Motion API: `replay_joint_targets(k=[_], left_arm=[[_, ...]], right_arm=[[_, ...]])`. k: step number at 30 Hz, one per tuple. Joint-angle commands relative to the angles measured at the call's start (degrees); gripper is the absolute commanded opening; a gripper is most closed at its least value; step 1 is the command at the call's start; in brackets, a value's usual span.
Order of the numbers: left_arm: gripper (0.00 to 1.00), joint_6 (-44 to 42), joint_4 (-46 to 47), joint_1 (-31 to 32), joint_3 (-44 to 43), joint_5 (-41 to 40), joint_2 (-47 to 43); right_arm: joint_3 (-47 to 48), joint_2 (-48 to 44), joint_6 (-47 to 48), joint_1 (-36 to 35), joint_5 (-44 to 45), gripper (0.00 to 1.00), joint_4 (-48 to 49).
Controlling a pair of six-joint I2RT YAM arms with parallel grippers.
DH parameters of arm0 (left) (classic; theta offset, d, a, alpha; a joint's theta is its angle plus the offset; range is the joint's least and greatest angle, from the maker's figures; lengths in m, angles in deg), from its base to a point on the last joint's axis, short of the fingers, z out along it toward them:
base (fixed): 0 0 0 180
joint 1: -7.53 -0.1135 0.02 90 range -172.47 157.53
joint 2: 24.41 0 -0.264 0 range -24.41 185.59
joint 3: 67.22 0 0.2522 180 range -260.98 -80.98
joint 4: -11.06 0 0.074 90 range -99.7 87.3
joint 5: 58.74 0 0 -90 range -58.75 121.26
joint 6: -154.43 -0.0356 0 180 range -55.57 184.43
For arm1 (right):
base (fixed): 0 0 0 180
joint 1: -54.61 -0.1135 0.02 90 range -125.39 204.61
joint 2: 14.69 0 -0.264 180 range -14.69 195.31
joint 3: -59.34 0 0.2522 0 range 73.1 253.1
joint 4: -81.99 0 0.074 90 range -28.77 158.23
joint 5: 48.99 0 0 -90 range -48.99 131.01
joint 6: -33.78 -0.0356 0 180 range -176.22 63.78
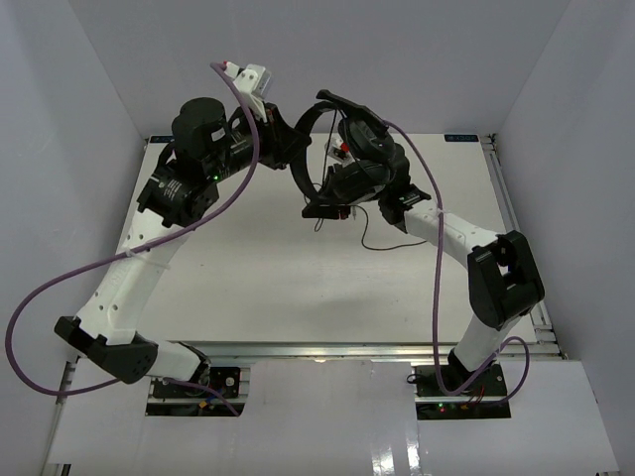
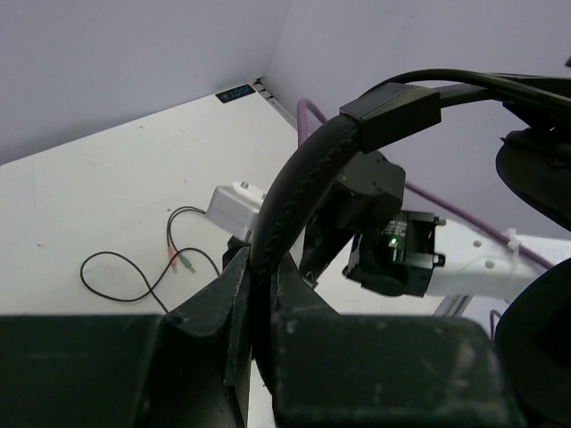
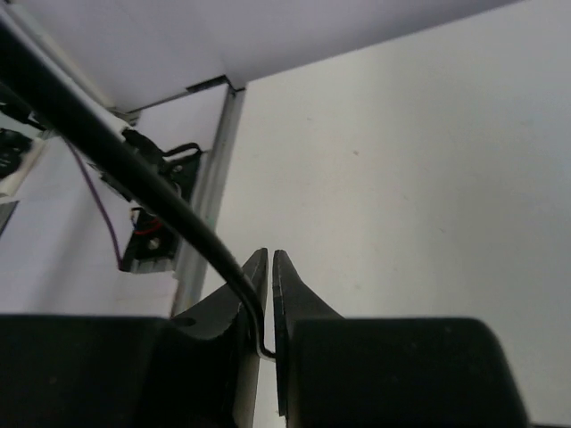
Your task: Wrap the headphones
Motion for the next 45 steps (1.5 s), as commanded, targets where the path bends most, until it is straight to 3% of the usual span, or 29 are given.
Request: replay_joint_targets(k=[1, 11, 15, 22, 31, 39, 43, 45], left_arm=[[0.00, 5.8, 1.7, 0.3, -5.9, -0.7, 0.0], [0.00, 6.9, 2.2, 0.3, -8.6, -3.8, 1.3], [0.00, 6.9, 3.5, 0.3, -9.6, -5.9, 2.2], [0.00, 7.6, 3.6, 0.3, -15.0, -6.9, 5.4], [0.00, 2.8, 2.8, -0.2, -26.1, -26.2, 10.0], [0.00, 6.1, 2.1, -9.8, -26.6, -25.3, 12.6], [0.00, 8.7, 2.8, -18.3, -24.7, -23.8, 12.8], [0.00, 9.1, 2.9, -21.4, -23.9, -24.5, 13.1]], right_arm=[[0.1, -1.0, -11.1, -0.7, -2.0, 0.14, 15.0], [-5.9, -2.8, -8.5, -0.8, -2.2, 0.16, 13.3], [-10.2, -3.5, -14.8, -1.0, -3.9, 0.28, 23.4], [-11.3, -3.0, -23.9, -3.4, -5.4, 0.36, 34.6], [-17.2, -6.1, -23.5, -8.3, -4.8, 0.68, 38.0], [-19.9, -7.2, -25.8, -13.5, -5.4, 0.68, 44.5], [-22.2, -9.2, -23.1, -15.8, -5.3, 0.67, 42.6], [-23.3, -12.0, -16.5, -16.7, -5.1, 0.65, 37.0]])
